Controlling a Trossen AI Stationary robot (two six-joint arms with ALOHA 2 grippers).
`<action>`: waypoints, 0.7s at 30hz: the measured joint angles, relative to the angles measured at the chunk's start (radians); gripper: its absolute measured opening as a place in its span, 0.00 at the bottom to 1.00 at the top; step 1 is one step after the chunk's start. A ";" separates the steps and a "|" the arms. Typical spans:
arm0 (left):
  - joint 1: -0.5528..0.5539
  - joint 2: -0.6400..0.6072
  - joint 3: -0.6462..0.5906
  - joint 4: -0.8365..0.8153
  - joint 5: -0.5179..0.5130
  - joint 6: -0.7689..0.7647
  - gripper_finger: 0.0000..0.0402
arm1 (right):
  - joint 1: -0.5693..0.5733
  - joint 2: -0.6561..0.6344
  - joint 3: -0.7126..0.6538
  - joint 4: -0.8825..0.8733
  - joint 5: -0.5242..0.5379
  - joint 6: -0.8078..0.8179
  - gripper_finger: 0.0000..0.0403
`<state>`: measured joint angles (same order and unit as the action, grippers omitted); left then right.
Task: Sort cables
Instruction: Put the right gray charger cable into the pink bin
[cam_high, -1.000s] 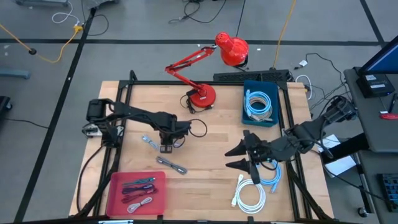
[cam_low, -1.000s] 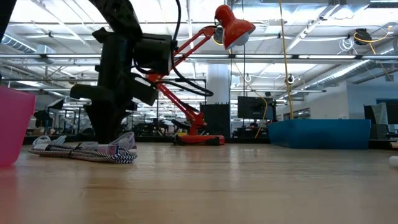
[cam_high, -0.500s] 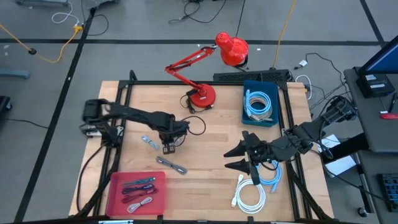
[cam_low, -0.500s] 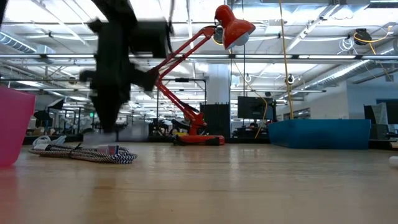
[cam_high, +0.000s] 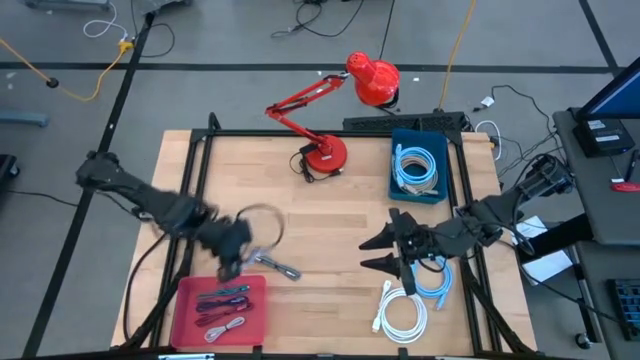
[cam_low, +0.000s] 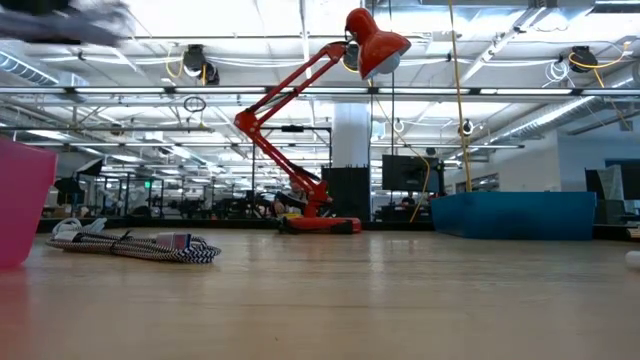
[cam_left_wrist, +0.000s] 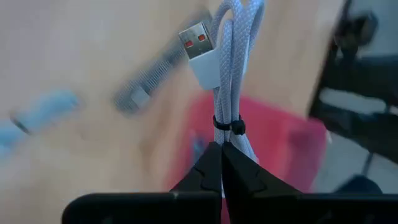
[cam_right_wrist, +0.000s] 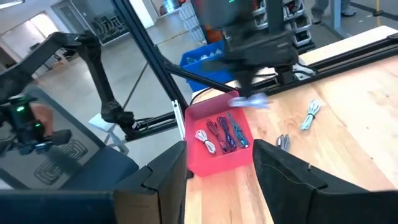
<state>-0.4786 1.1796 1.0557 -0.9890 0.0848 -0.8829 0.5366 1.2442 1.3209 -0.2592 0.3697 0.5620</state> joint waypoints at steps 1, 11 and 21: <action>-0.070 0.004 0.000 0.000 -0.012 -0.069 0.00 | -0.003 0.000 0.000 0.000 0.000 0.001 0.44; -0.459 0.228 0.000 -0.109 -0.138 -0.489 0.00 | -0.057 0.000 0.000 -0.009 0.000 -0.004 0.44; -0.472 0.358 -0.061 -0.165 -0.048 -0.335 0.01 | -0.106 0.018 0.000 -0.076 -0.007 0.042 0.44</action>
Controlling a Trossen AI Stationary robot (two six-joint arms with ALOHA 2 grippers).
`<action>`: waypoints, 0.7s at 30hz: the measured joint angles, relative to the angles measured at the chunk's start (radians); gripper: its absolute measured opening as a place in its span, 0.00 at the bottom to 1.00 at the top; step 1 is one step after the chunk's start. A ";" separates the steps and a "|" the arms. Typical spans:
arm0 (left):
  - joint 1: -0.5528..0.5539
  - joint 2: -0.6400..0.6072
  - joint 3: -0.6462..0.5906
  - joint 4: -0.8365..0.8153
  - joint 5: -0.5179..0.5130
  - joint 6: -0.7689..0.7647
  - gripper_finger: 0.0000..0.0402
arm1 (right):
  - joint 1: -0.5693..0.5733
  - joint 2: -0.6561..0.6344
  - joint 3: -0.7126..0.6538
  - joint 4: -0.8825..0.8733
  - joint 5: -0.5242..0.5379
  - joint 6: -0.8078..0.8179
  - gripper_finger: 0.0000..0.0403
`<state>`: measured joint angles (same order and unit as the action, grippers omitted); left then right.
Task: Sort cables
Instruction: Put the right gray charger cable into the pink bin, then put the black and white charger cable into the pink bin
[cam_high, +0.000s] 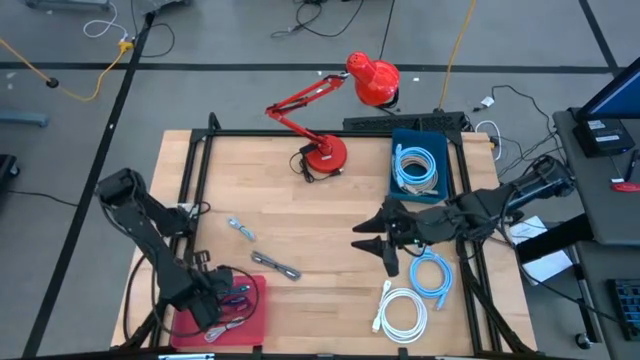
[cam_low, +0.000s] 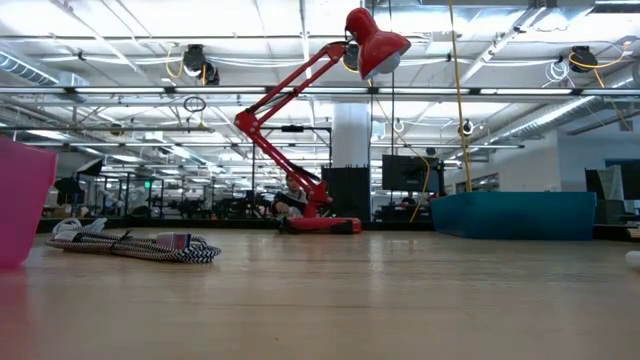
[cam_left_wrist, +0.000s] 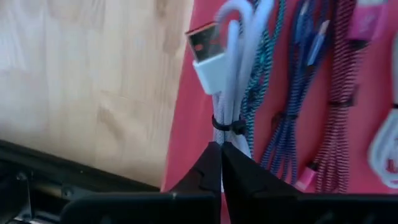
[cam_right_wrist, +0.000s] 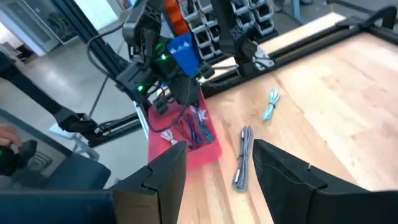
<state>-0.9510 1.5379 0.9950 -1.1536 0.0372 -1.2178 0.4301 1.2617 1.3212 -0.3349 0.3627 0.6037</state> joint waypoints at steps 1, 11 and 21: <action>-0.005 0.000 -0.010 0.003 0.002 -0.017 0.02 | 0.000 0.006 0.000 -0.002 0.000 0.006 0.44; 0.003 -0.044 -0.028 -0.002 -0.090 -0.281 0.19 | -0.036 0.160 0.000 0.030 -0.132 0.086 0.47; -0.015 -0.155 -0.027 0.109 -0.250 -0.443 0.37 | -0.157 0.351 0.001 0.169 -0.283 0.111 0.54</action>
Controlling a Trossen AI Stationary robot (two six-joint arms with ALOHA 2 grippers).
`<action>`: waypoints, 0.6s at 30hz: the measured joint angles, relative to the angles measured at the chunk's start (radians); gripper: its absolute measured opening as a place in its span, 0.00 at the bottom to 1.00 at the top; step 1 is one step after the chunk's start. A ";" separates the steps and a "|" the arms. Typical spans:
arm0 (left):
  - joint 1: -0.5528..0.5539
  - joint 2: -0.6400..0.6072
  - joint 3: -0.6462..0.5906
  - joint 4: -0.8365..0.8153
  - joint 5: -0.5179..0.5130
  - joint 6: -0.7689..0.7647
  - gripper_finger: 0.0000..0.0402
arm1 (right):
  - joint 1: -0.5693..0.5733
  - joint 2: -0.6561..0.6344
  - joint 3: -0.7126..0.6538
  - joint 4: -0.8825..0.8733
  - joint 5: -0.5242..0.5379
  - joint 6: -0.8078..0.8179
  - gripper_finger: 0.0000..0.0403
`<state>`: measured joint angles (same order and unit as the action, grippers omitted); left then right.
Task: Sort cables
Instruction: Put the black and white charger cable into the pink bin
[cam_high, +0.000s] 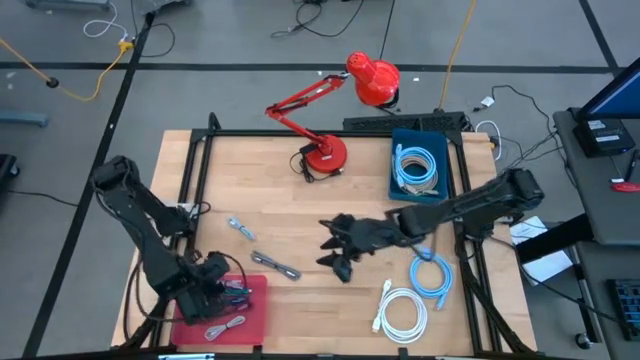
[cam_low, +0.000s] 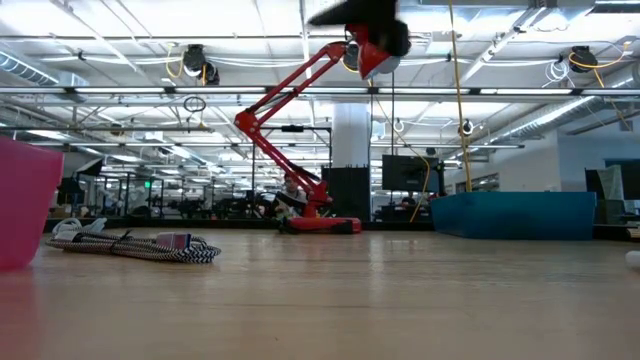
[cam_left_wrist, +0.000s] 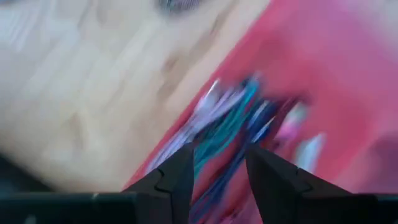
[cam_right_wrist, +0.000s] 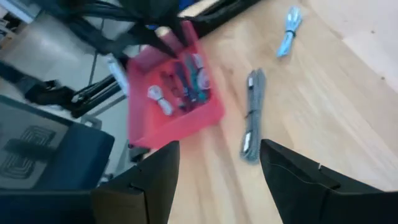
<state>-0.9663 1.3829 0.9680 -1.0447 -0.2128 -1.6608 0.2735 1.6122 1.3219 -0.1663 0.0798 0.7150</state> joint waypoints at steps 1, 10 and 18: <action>-0.009 -0.019 0.000 0.008 -0.059 -0.040 0.37 | -0.021 0.023 0.000 0.018 -0.024 0.000 0.54; -0.072 -0.167 0.001 0.149 -0.574 -0.206 0.30 | -0.118 0.231 0.000 0.249 -0.233 -0.061 0.55; -0.043 -0.207 0.001 0.467 -0.755 0.086 0.30 | -0.115 0.421 0.059 0.266 -0.294 -0.083 0.55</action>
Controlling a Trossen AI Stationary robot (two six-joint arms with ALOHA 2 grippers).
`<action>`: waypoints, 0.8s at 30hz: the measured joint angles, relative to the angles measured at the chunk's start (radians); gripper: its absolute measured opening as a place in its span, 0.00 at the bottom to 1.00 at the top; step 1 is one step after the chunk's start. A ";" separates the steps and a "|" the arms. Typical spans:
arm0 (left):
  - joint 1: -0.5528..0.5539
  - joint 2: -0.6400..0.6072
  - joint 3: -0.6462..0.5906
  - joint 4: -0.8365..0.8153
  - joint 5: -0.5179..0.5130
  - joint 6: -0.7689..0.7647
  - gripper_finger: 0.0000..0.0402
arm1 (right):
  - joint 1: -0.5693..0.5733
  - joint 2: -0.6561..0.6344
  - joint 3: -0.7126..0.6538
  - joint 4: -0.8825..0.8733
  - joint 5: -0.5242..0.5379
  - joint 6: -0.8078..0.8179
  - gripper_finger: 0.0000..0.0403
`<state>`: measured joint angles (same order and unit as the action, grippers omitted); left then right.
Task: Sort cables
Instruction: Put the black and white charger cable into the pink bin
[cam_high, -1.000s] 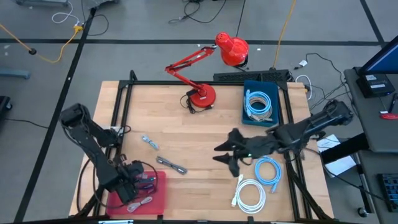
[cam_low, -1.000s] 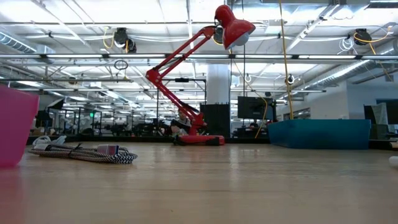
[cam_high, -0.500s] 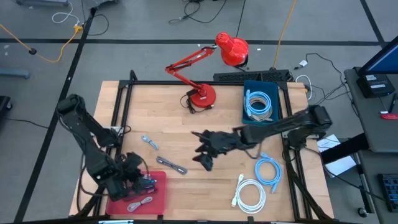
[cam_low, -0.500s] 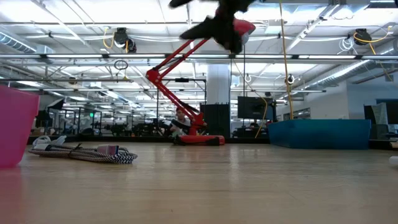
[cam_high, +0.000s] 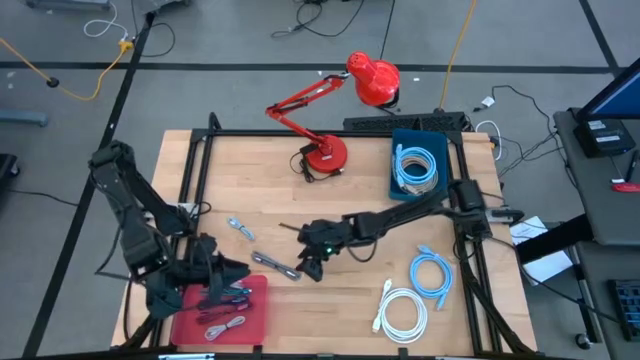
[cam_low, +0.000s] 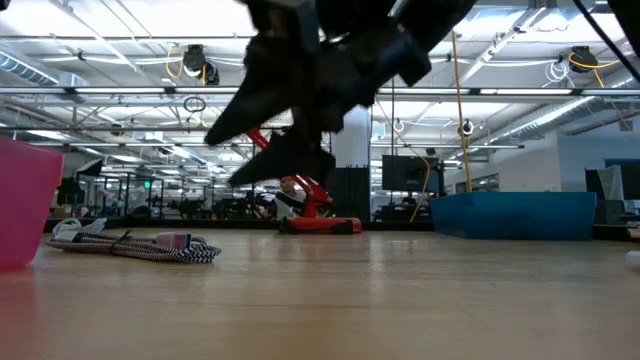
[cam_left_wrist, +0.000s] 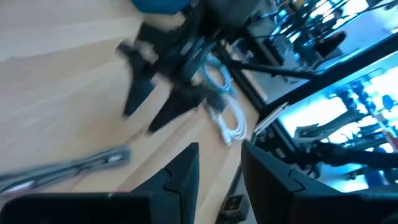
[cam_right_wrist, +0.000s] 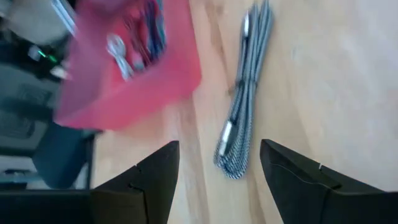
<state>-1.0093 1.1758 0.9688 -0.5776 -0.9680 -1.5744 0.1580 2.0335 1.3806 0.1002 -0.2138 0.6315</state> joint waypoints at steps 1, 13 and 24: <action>0.008 0.000 0.000 0.023 0.000 0.025 0.30 | 0.005 0.025 0.012 -0.008 -0.003 0.000 0.55; 0.041 0.000 0.000 0.198 0.015 0.155 0.30 | 0.036 0.142 0.126 -0.104 0.122 -0.147 0.55; 0.039 0.000 0.000 0.232 0.017 0.155 0.30 | 0.110 0.183 0.125 -0.056 0.214 -0.232 0.55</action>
<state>-0.9707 1.1759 0.9691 -0.3456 -0.9508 -1.4199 0.2682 2.2166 1.5055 0.0439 -0.0002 0.3992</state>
